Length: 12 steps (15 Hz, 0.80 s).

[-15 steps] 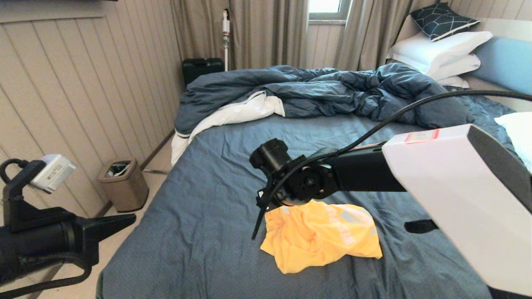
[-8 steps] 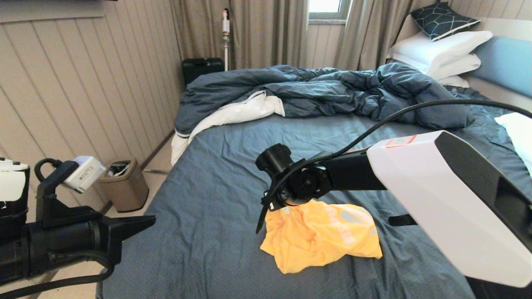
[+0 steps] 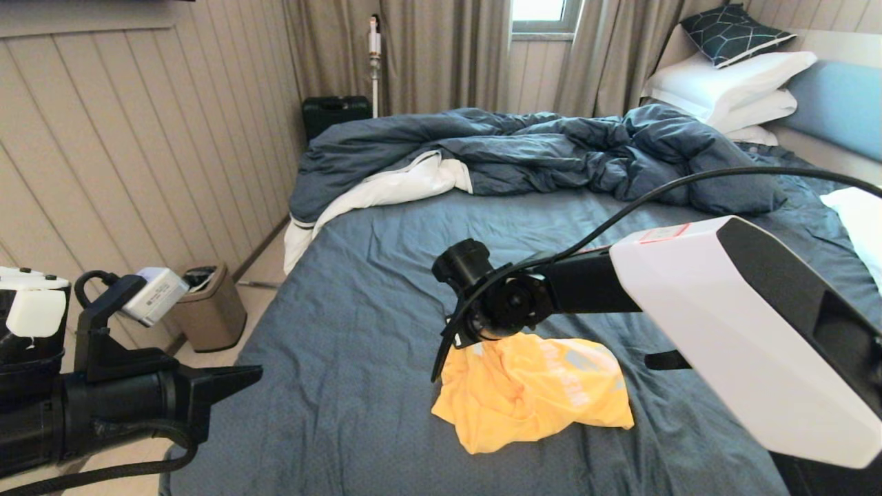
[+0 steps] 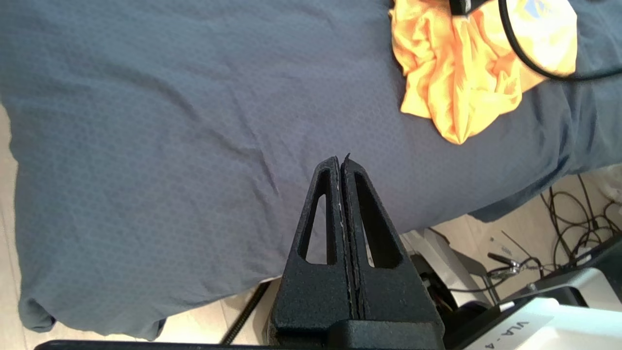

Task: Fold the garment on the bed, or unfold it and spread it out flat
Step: Unford the yellow T-shirt

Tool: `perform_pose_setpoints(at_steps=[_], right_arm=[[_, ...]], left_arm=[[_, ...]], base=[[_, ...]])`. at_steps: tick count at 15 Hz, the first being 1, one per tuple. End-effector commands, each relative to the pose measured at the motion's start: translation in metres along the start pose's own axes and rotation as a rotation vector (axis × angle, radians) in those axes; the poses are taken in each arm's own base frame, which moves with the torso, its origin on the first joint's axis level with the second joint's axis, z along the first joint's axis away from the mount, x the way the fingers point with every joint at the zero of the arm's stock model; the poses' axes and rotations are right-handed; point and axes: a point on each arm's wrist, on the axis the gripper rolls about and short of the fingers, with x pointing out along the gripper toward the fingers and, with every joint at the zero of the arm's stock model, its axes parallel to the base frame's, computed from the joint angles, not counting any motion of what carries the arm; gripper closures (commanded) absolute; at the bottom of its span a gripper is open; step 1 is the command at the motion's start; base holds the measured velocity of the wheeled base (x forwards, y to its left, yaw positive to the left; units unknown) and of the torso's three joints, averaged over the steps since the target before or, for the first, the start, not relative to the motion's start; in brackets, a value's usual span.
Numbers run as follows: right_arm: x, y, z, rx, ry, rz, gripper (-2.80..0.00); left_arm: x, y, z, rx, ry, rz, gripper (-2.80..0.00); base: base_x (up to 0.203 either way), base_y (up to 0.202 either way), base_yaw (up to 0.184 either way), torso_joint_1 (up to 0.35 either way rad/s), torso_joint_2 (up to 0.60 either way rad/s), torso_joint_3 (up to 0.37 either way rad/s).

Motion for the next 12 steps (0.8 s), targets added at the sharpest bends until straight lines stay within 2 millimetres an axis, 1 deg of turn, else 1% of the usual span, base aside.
perform_pose_setpoints(at_steps=[1, 6, 7, 9, 10, 12], right_arm=[[0.000, 0.000, -0.001, 0.000, 0.003, -0.003, 0.00], [-0.006, -0.003, 0.003, 0.007, -0.011, -0.001, 0.00], [-0.010, -0.006, 0.006, 0.014, -0.018, -0.002, 0.00], [-0.021, -0.019, 0.010, 0.033, -0.030, -0.012, 0.00], [-0.030, -0.029, 0.013, 0.048, -0.042, -0.018, 0.00], [-0.052, -0.058, 0.018, 0.086, -0.063, -0.045, 0.00]], left_arm=[[0.001, 0.000, -0.001, -0.002, 0.006, -0.003, 0.00], [0.002, 0.000, -0.005, -0.002, 0.021, -0.005, 0.00], [0.002, 0.000, -0.005, -0.002, 0.022, -0.005, 0.00], [0.003, -0.001, -0.003, 0.001, 0.011, -0.006, 0.00], [0.005, 0.000, -0.001, 0.004, 0.006, -0.006, 0.00], [0.007, -0.003, 0.003, 0.016, -0.005, -0.018, 0.00]], base=[[0.000, 0.000, 0.000, 0.000, 0.00, 0.000], [0.000, 0.000, 0.000, 0.000, 0.00, 0.000], [0.000, 0.000, 0.000, 0.000, 0.00, 0.000], [0.000, 0.000, 0.000, 0.000, 0.00, 0.000], [0.000, 0.000, 0.000, 0.000, 0.00, 0.000], [0.000, 0.000, 0.000, 0.000, 0.00, 0.000]])
